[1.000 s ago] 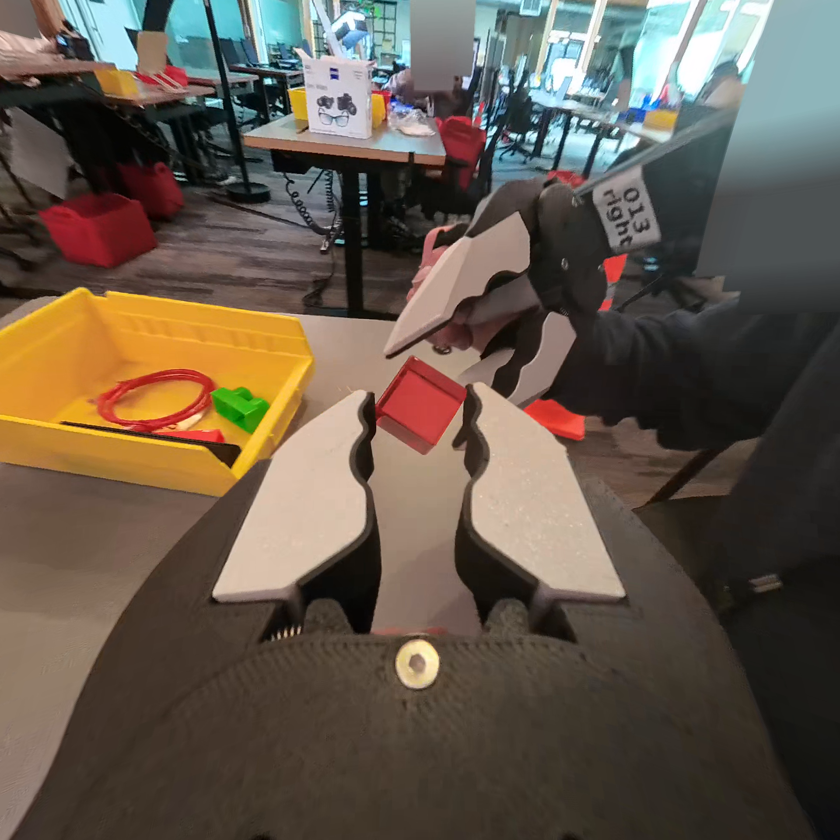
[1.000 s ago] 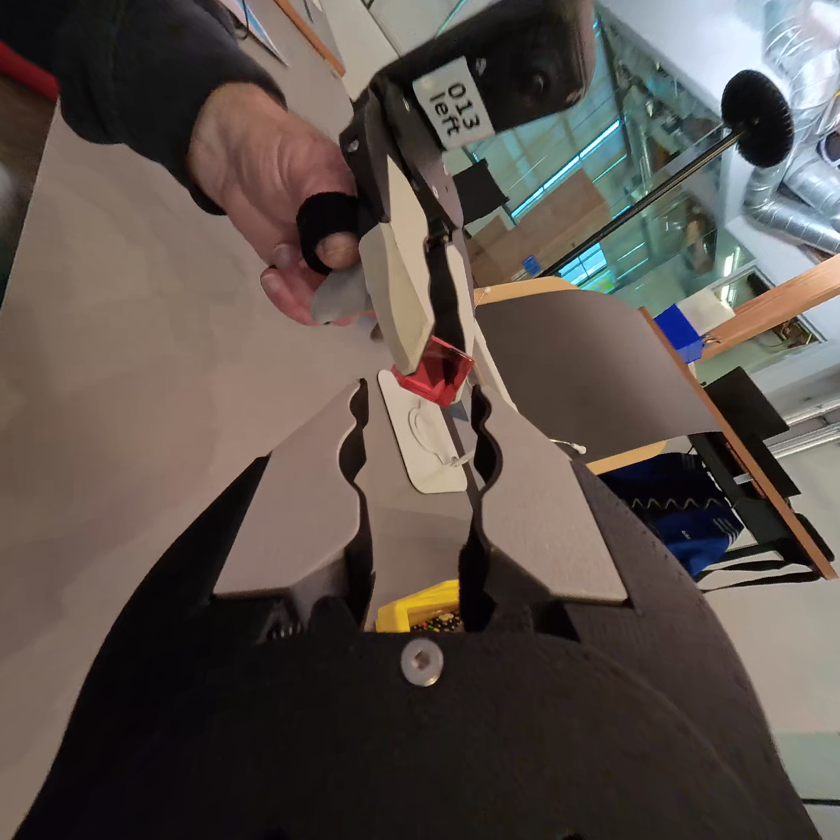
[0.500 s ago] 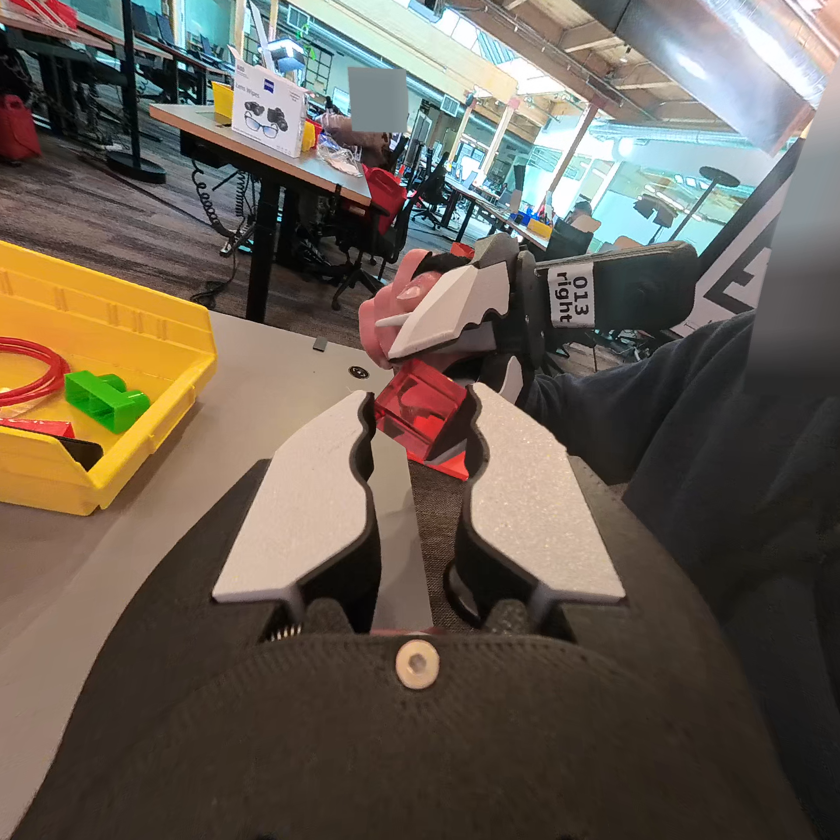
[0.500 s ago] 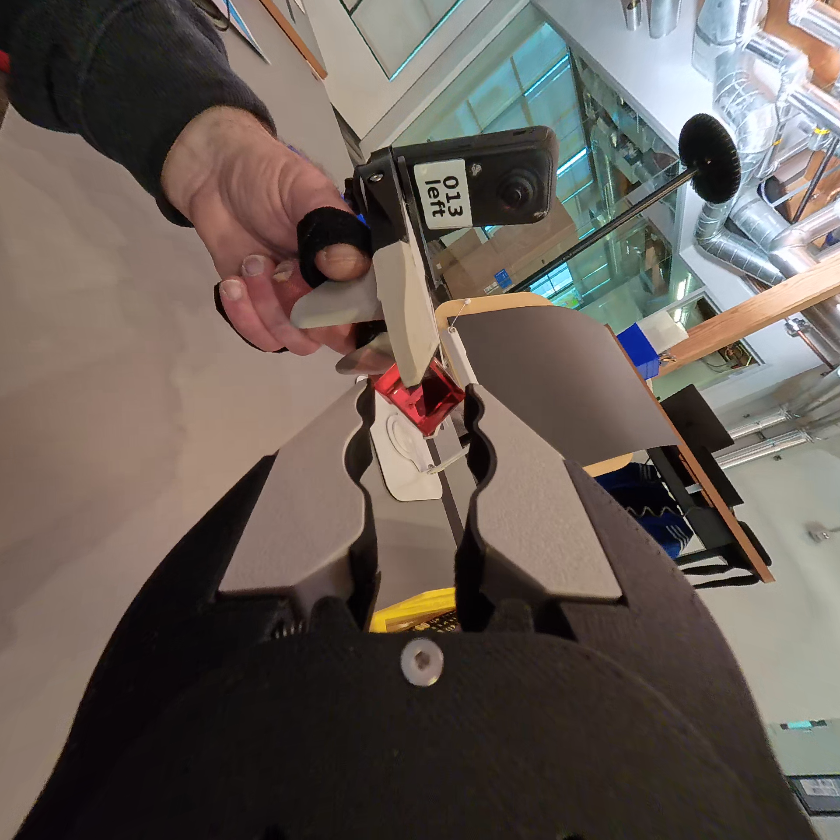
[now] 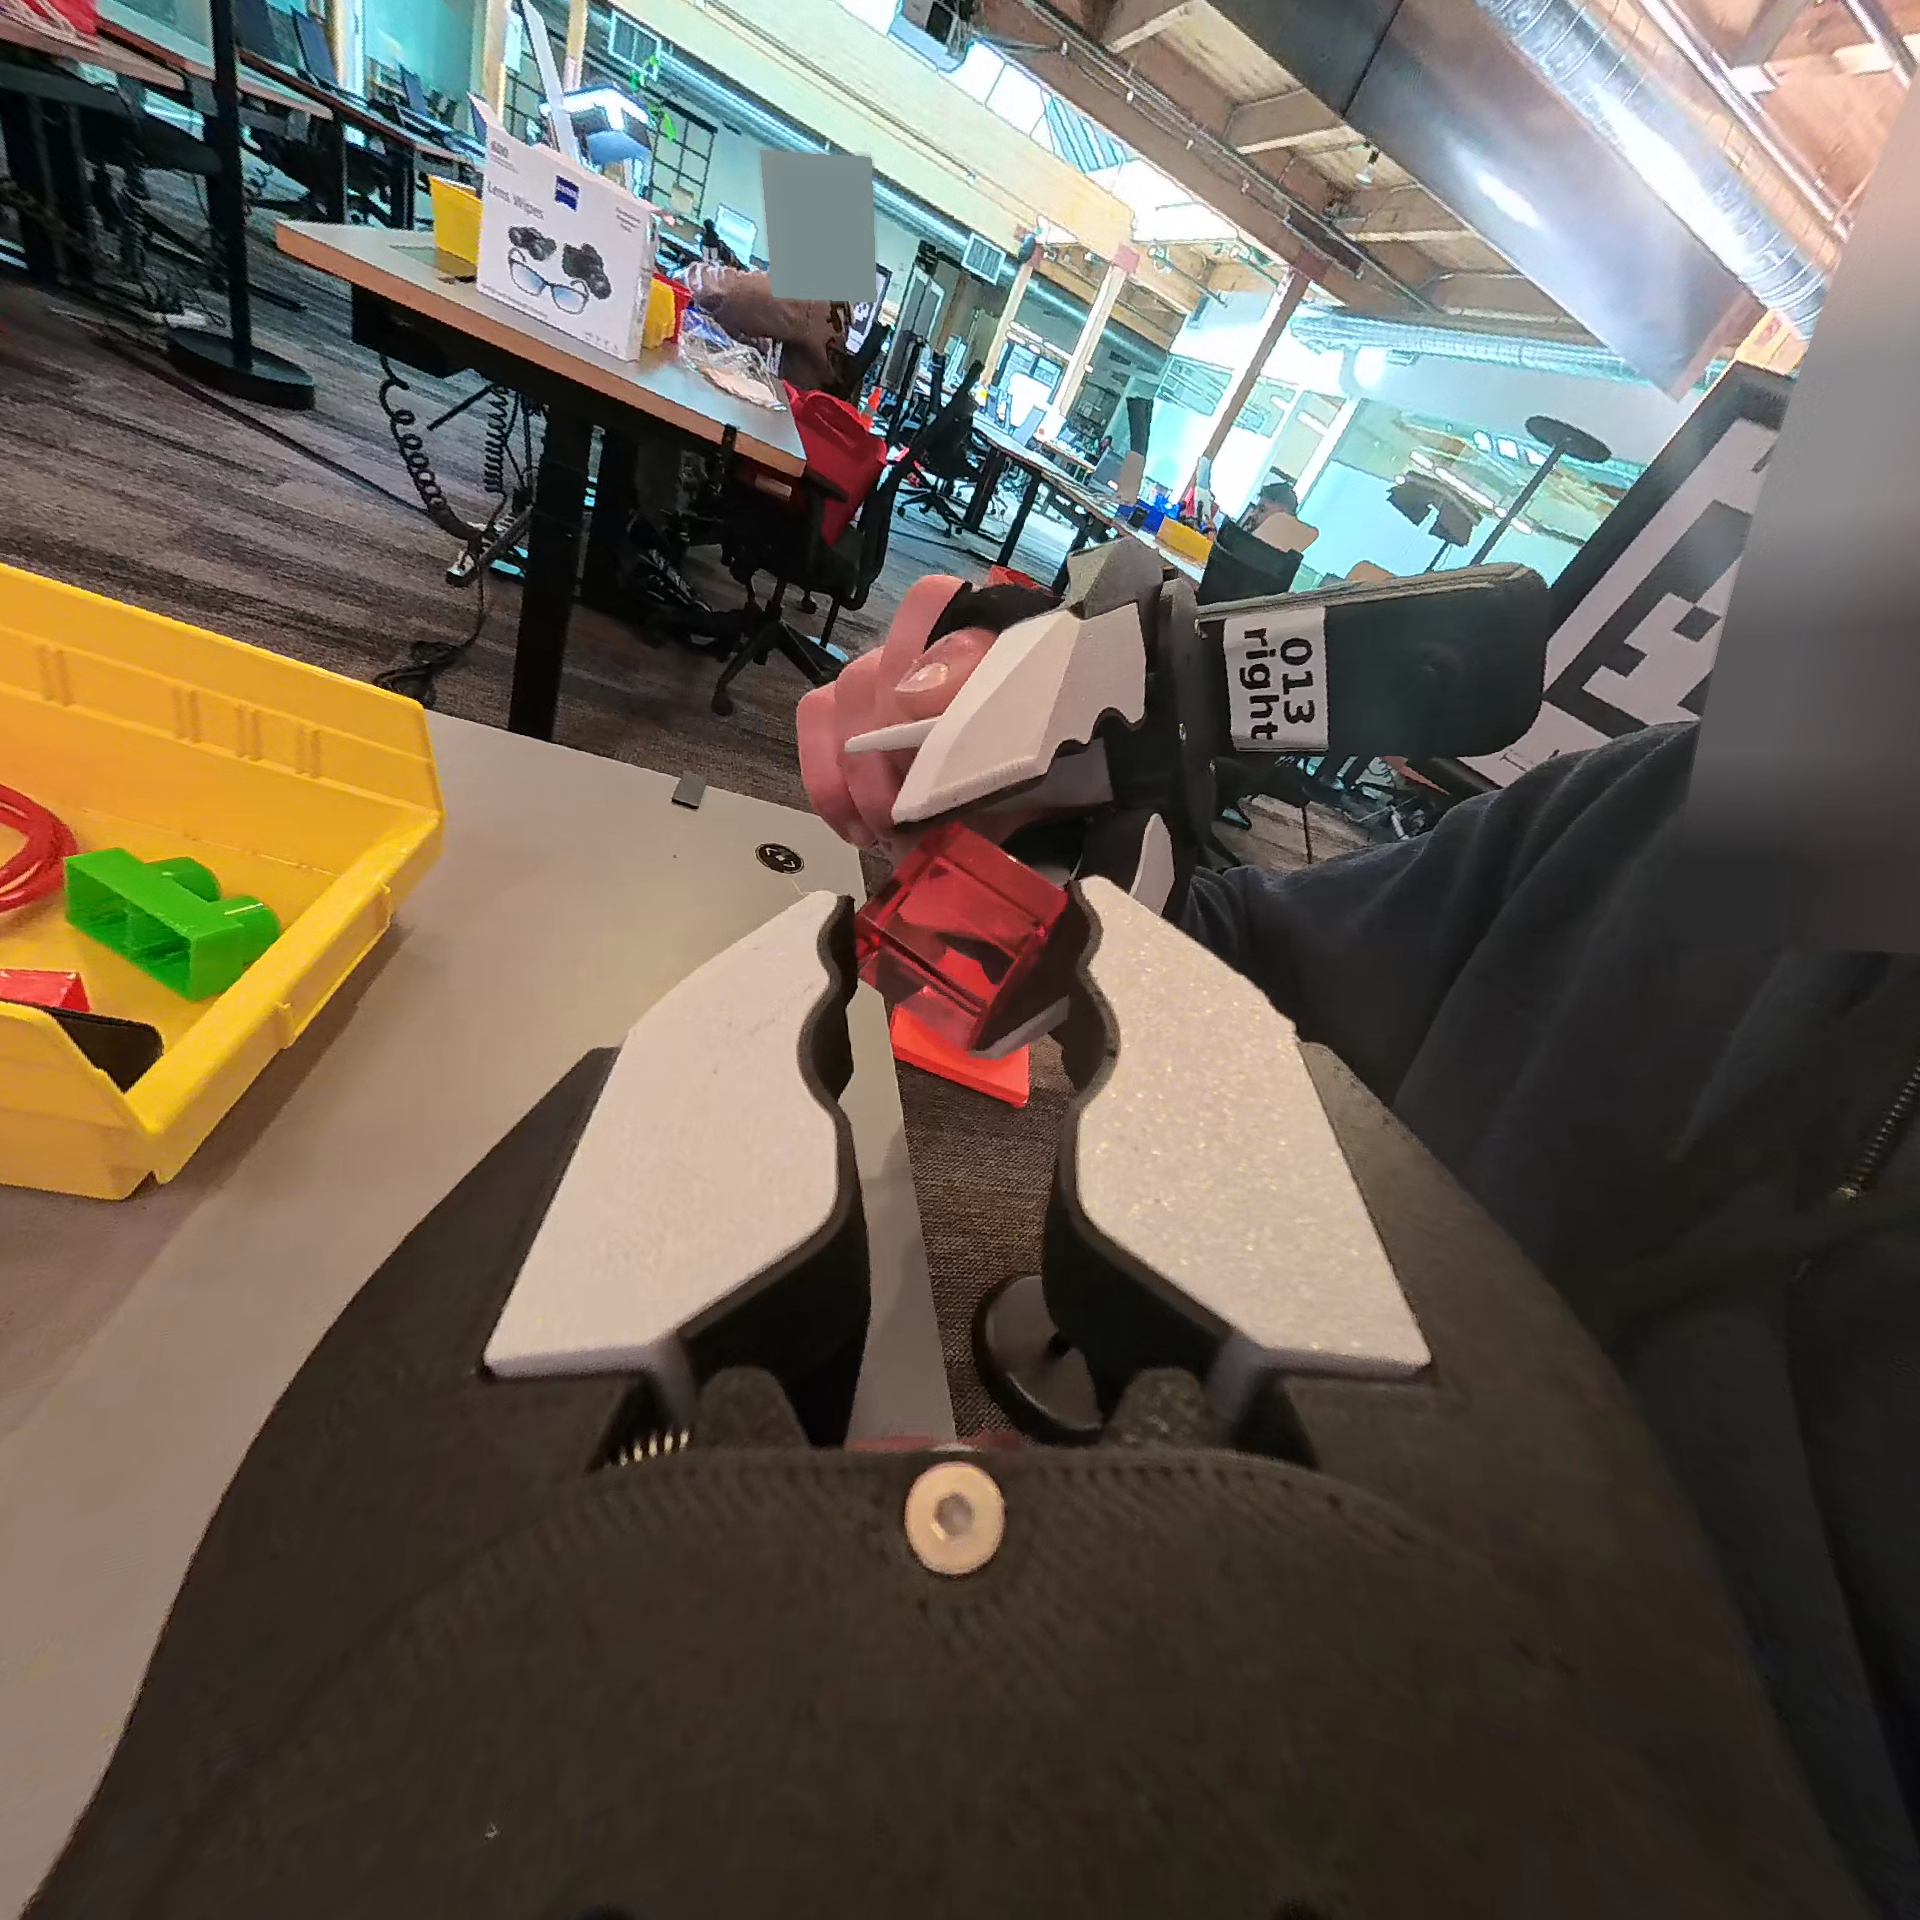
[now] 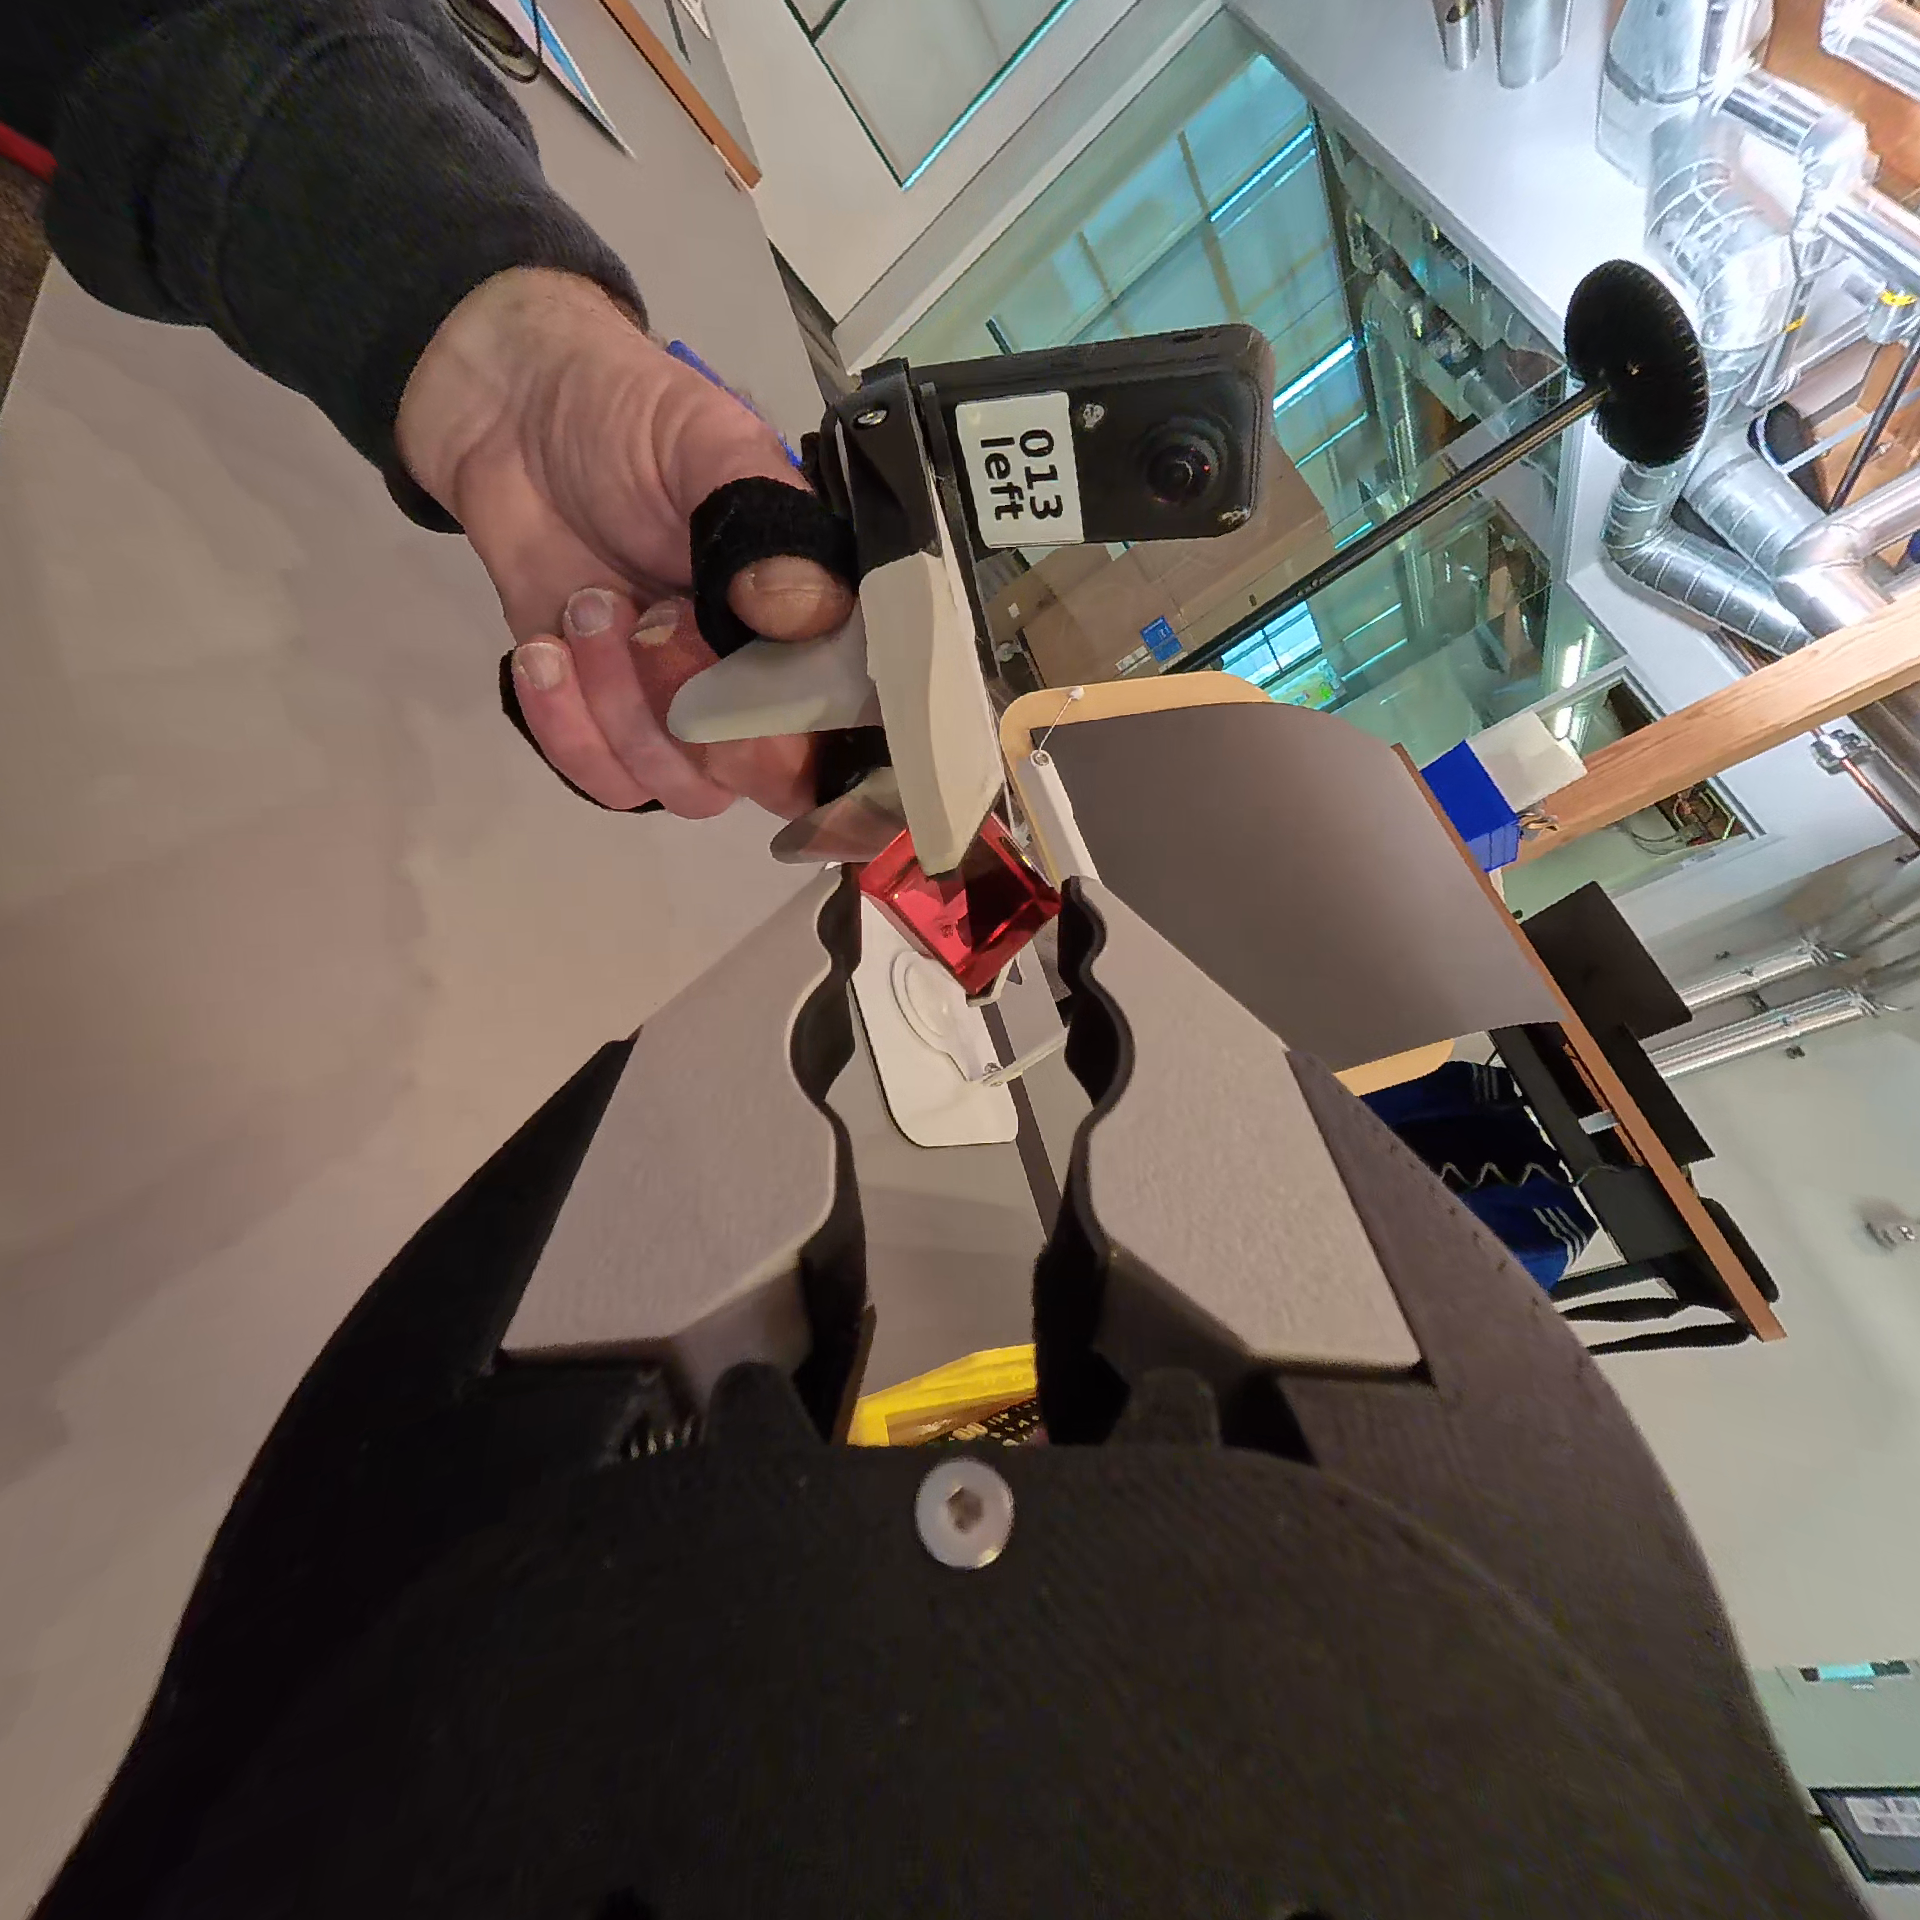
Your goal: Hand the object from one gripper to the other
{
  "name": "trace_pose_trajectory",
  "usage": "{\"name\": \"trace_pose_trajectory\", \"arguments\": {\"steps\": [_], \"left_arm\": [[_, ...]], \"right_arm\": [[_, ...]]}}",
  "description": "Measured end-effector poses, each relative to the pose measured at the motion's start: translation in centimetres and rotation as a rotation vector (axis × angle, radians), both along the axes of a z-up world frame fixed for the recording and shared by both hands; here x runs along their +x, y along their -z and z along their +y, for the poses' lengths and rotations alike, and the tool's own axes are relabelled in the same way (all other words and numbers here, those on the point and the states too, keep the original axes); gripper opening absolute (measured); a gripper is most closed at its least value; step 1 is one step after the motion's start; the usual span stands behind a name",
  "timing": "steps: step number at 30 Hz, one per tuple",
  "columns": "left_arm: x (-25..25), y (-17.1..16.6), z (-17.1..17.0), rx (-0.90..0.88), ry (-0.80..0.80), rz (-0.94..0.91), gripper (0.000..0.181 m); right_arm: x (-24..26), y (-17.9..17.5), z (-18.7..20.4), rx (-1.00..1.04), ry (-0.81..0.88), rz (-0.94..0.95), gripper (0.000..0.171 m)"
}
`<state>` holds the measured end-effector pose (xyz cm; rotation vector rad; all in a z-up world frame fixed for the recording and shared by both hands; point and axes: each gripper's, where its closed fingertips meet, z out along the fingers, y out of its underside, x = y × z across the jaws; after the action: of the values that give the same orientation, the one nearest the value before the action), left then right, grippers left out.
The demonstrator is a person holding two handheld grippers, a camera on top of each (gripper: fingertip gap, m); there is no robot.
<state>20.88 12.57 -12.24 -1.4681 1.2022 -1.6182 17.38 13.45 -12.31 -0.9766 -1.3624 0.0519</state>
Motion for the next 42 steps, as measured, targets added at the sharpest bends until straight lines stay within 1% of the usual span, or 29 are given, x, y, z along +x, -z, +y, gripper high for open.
{"name": "trace_pose_trajectory", "arguments": {"steps": [13, 21, 25, 26, 28, 30, 31, 33, 35, 39, 41, 42], "left_arm": [[-0.3, -0.3, -0.4, 0.014, 0.014, -0.003, 0.036], [-1.1, -0.3, 0.1, 0.014, 0.010, -0.008, 0.037], [-1.3, -0.2, 0.4, 0.047, -0.009, -0.003, 0.038], [-1.3, -0.2, 0.5, 0.076, -0.021, -0.001, 0.039], [-1.4, -0.1, 0.6, 0.190, -0.072, 0.006, 0.040], [-1.6, 0.2, 0.3, 0.315, -0.090, 0.030, 0.045], [-1.7, 0.3, 0.1, 0.363, -0.092, 0.043, 0.049], [-1.9, 0.4, 0.0, 0.454, -0.108, 0.057, 0.053], [-2.1, 0.4, 0.2, 0.569, -0.151, 0.081, 0.055], [-2.1, 1.3, 0.9, 0.854, -0.244, 0.176, 0.059], [-1.7, 1.7, 0.9, 0.958, -0.273, 0.202, 0.061], [-1.5, 1.7, 1.1, 0.997, -0.314, 0.204, 0.061]], "right_arm": [[-0.1, -0.1, -0.2, -0.030, -0.021, 0.015, 0.035], [0.1, 0.0, -0.1, -0.051, -0.024, 0.032, 0.035], [0.1, -0.1, -0.1, -0.085, -0.041, 0.052, 0.035], [0.1, -0.2, -0.1, -0.099, -0.046, 0.062, 0.035], [0.2, -0.3, 0.0, -0.130, -0.055, 0.081, 0.035], [0.4, -0.4, 0.1, -0.158, -0.062, 0.099, 0.035], [0.5, -0.4, 0.1, -0.175, -0.066, 0.109, 0.035], [0.6, -0.5, 0.2, -0.215, -0.079, 0.131, 0.035], [0.6, -0.5, 0.2, -0.264, -0.096, 0.154, 0.035], [0.7, -0.8, 0.0, -0.365, -0.146, 0.228, 0.035], [0.7, -0.9, 0.0, -0.396, -0.163, 0.253, 0.035], [0.6, -0.9, 0.0, -0.413, -0.170, 0.264, 0.035]]}}
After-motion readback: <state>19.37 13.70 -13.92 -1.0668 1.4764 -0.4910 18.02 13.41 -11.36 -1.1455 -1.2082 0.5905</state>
